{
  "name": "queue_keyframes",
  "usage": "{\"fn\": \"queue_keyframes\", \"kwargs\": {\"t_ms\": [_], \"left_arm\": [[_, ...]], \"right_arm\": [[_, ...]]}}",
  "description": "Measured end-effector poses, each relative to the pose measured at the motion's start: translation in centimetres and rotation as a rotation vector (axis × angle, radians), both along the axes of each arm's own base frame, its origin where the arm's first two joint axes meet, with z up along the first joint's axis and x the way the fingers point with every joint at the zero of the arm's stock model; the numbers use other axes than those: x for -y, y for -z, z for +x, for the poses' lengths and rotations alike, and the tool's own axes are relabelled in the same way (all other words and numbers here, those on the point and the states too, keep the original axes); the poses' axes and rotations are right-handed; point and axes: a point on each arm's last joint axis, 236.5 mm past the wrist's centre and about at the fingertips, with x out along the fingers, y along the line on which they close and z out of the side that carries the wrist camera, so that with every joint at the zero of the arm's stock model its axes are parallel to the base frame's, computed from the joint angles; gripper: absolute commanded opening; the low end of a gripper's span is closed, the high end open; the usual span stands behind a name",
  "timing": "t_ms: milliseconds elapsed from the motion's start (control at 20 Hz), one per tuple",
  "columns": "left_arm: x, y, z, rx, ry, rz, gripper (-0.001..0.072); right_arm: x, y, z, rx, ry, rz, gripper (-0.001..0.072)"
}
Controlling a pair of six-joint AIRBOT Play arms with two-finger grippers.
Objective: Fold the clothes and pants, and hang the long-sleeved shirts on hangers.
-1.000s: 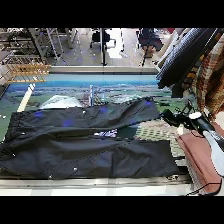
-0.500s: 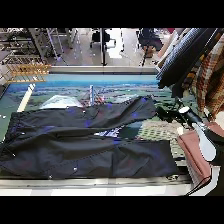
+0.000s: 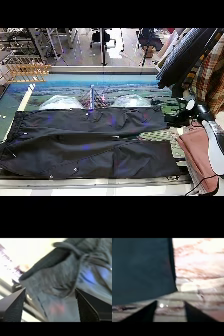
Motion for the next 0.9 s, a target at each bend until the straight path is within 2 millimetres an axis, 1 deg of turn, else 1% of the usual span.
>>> {"fn": "queue_keyframes", "kwargs": {"t_ms": [100,200,350,450,500,650,800,900], "left_arm": [[0.2,0.5,-0.4,-0.018,-0.022,-0.016,0.0692],[0.9,1.6,-0.9,-0.029,-0.044,-0.047,0.0692],[2.5,3.5,-1.1,-0.016,-0.070,-0.113,0.0691],[3.1,4.4,-1.1,-0.009,-0.080,-0.136,0.0691],[3.2,4.8,-1.2,-0.007,-0.084,-0.138,0.0691],[2.7,5.6,-1.7,-0.021,-0.095,-0.114,0.0691],[2.1,6.5,-2.1,-0.039,-0.103,-0.097,0.0691],[2.2,7.4,-2.2,-0.051,-0.107,-0.112,0.0687]], "right_arm": [[0.5,-0.7,-2.2,-0.056,0.014,-0.014,0.0519],[0.5,-0.9,-5.4,-0.116,0.048,0.018,0.0518],[-1.0,-1.0,-11.3,-0.166,0.110,0.155,0.0520],[-1.7,-1.2,-15.8,-0.187,0.175,0.233,0.0520],[-2.1,-1.4,-17.9,-0.192,0.213,0.273,0.0520],[-2.8,-1.9,-22.9,-0.192,0.328,0.347,0.0527],[-3.5,-2.2,-25.6,-0.196,0.392,0.387,0.0527],[-4.3,-2.2,-26.3,-0.201,0.414,0.421,0.0529]]}}
